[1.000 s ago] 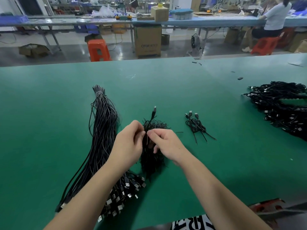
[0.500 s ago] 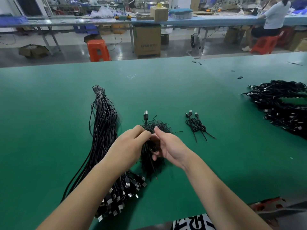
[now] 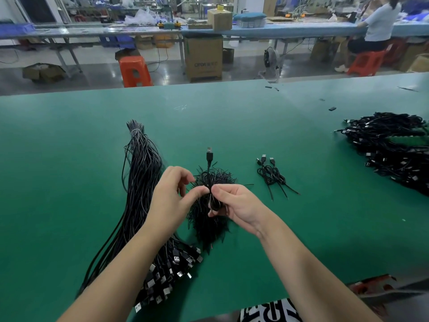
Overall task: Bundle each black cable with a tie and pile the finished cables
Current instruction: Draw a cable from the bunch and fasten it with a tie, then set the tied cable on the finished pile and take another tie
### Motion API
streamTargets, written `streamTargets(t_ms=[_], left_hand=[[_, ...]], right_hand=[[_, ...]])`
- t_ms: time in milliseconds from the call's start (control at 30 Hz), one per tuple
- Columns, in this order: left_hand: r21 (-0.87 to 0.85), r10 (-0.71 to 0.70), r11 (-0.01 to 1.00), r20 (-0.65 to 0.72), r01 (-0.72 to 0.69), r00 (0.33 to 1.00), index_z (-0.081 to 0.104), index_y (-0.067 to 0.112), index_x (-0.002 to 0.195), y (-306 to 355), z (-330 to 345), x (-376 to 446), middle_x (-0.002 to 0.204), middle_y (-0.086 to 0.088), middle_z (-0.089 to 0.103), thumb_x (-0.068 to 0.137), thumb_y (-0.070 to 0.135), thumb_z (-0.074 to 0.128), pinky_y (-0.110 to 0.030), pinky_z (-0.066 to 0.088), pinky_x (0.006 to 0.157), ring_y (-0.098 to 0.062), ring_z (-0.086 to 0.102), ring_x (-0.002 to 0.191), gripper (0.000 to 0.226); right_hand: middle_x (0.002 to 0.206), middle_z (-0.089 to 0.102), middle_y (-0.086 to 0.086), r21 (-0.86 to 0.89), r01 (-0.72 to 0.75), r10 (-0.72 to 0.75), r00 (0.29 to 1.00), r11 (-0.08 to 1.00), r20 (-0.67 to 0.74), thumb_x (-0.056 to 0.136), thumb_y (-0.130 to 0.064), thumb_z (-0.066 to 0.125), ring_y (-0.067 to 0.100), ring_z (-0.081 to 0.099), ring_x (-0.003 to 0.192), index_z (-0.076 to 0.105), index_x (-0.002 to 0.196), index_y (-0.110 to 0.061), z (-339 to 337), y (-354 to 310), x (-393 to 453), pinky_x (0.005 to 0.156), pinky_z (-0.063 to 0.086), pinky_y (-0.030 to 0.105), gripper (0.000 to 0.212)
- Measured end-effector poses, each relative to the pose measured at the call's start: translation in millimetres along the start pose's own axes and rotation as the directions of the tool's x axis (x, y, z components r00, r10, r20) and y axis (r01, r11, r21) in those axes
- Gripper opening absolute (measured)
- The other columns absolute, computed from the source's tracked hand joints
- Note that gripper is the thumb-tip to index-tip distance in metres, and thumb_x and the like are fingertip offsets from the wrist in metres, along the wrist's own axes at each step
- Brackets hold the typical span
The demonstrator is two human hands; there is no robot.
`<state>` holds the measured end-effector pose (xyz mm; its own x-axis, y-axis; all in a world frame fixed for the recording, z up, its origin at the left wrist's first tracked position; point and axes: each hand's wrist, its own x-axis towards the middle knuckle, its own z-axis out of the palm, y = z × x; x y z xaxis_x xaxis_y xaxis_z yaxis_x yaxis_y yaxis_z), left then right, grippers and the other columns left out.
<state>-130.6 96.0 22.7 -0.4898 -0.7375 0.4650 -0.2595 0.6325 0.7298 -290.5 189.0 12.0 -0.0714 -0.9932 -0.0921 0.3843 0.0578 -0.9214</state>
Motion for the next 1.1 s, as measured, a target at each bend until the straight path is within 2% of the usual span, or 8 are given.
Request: streamTargets(t_ms=[133, 233, 300, 367, 467, 600, 767, 1100], left_hand=[[0.037, -0.064, 0.997, 0.059, 0.062, 0.996, 0.051, 0.035, 0.088, -10.3, 7.1, 0.1, 0.089, 0.010, 0.049, 0.077, 0.043, 0.079, -0.011, 0.039, 0.065, -0.007, 0.049, 0.070, 0.031], [0.127, -0.108, 0.988, 0.133, 0.091, 0.985, 0.055, 0.032, 0.101, -25.9, 8.8, 1.7, 0.103, 0.014, 0.049, 0.086, 0.059, 0.058, -0.013, 0.041, 0.072, -0.007, 0.054, 0.077, 0.031], [0.290, -0.184, 0.946, 0.117, 0.144, 0.976, 0.059, 0.024, 0.114, -46.8, 3.6, 7.5, 0.116, 0.007, 0.050, 0.093, 0.057, 0.048, -0.028, 0.049, 0.086, -0.006, 0.058, 0.084, 0.041], [0.525, -0.246, 0.828, 0.025, 0.197, 0.969, 0.061, 0.015, 0.122, -74.1, -5.3, 13.2, 0.125, -0.007, 0.051, 0.098, 0.043, 0.053, -0.045, 0.044, 0.097, -0.025, 0.056, 0.106, 0.038], [0.750, -0.353, 0.608, -0.038, 0.260, 0.935, 0.053, 0.014, 0.136, -111.3, -16.5, 15.9, 0.140, -0.016, 0.045, 0.097, 0.037, 0.055, -0.051, 0.033, 0.104, -0.036, 0.039, 0.128, 0.045], [0.782, -0.492, 0.546, 0.011, 0.299, 0.871, 0.032, 0.020, 0.152, -141.3, -13.4, 7.9, 0.161, -0.015, 0.023, 0.100, 0.041, 0.044, -0.053, 0.022, 0.115, -0.032, 0.020, 0.147, 0.058], [0.641, -0.587, 0.602, -0.050, 0.477, 0.808, 0.028, 0.027, 0.154, -153.4, 0.1, -7.6, 0.165, -0.008, 0.013, 0.100, 0.044, 0.035, -0.056, 0.020, 0.116, -0.028, 0.017, 0.149, 0.057], [0.646, -0.571, 0.586, -0.098, 0.489, 0.815, 0.032, 0.028, 0.152, -159.4, 3.3, -11.1, 0.164, -0.007, 0.018, 0.097, 0.045, 0.035, -0.054, 0.021, 0.116, -0.027, 0.022, 0.148, 0.057]], right_hand=[[0.077, 0.064, 0.003, -0.036, -0.043, 0.042, 0.999, 0.998, -0.034, 0.088, -0.031, 0.070, 0.013, 0.061, 0.075, 0.080, 0.088, -0.015, -6.9, 3.3, 1.8, 0.068, 0.058, 0.028, 0.019], [0.083, 0.068, 0.005, -0.128, -0.100, 0.079, 0.984, 0.987, -0.158, 0.084, -0.033, 0.075, 0.015, 0.065, 0.074, 0.081, 0.088, -0.013, -16.3, 4.7, 4.9, 0.070, 0.059, 0.030, 0.022], [0.093, 0.072, 0.004, -0.305, -0.173, 0.078, 0.950, 0.936, -0.301, 0.087, -0.033, 0.077, 0.016, 0.072, 0.072, 0.080, 0.087, -0.015, -27.9, 3.0, 7.3, 0.068, 0.061, 0.030, 0.018], [0.092, 0.074, -0.003, -0.571, -0.306, 0.014, 0.889, 0.762, -0.458, 0.090, -0.039, 0.074, 0.013, 0.074, 0.064, 0.075, 0.084, -0.025, -44.5, -0.1, 9.8, 0.067, 0.062, 0.032, 0.015], [0.070, 0.073, -0.005, -0.787, -0.488, -0.151, 0.806, 0.378, -0.572, 0.090, -0.049, 0.067, 0.011, 0.070, 0.055, 0.072, 0.079, -0.027, -73.9, -4.9, 15.1, 0.069, 0.059, 0.031, 0.025], [0.070, 0.073, 0.007, -0.753, -0.623, -0.214, 0.722, 0.211, -0.657, 0.090, -0.045, 0.067, 0.024, 0.071, 0.074, 0.078, 0.084, -0.013, -119.0, -15.2, 26.7, 0.061, 0.052, 0.026, 0.034], [0.078, 0.070, 0.010, -0.671, -0.708, -0.213, 0.636, 0.221, -0.742, 0.089, -0.041, 0.068, 0.030, 0.067, 0.080, 0.073, 0.084, -0.007, -158.7, -17.5, 50.6, 0.061, 0.045, 0.027, 0.035], [0.061, 0.049, 0.002, -0.698, -0.715, -0.213, 0.687, -0.032, -0.694, 0.092, -0.036, 0.066, 0.024, 0.049, 0.059, 0.043, 0.062, -0.016, -162.6, 1.7, 70.7, 0.049, 0.032, 0.024, 0.043]])
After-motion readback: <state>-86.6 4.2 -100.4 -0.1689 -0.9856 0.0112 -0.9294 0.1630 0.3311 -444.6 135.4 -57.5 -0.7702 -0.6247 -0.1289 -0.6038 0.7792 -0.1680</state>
